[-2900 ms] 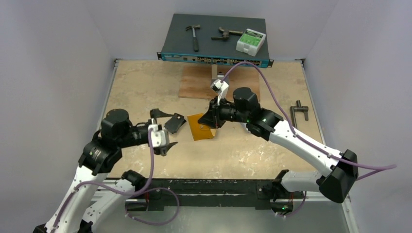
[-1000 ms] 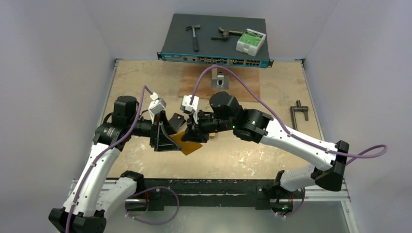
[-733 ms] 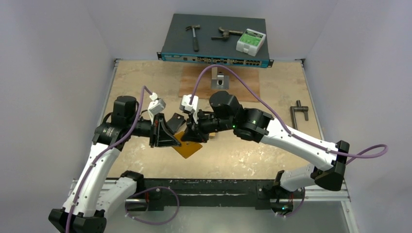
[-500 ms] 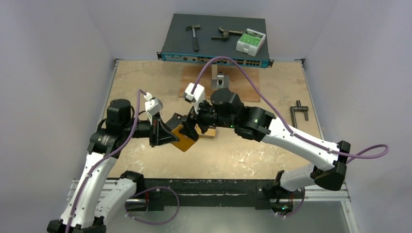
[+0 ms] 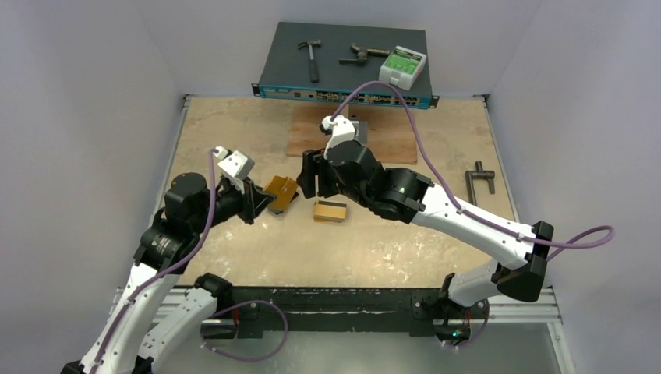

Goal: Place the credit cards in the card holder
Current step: Open the card holder.

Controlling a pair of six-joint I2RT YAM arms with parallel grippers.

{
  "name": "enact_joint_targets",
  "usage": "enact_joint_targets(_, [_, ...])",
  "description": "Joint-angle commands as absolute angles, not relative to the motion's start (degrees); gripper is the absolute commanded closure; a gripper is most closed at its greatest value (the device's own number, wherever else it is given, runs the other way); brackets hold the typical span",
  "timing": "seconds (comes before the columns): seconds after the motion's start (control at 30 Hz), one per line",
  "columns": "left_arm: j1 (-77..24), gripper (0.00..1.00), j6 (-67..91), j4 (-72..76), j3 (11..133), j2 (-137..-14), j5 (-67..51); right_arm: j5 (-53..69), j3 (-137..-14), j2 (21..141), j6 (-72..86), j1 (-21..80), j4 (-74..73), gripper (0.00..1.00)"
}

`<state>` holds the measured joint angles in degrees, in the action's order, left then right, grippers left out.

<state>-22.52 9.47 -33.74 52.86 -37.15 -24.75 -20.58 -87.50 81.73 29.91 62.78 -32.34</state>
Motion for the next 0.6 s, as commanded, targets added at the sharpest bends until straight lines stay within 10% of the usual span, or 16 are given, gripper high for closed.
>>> enact_joint_targets(0.0, [-23.73,1.00,11.07,-29.44,52.84,-38.43,-12.00,-21.85,-83.78,80.42,40.21,63.86,-24.19,0.39])
enact_joint_targets(0.57, [-24.78,1.00,14.92,-27.13,51.24,-38.76,-12.29,-24.99,-82.65,85.96,39.87,65.87,-10.95,0.39])
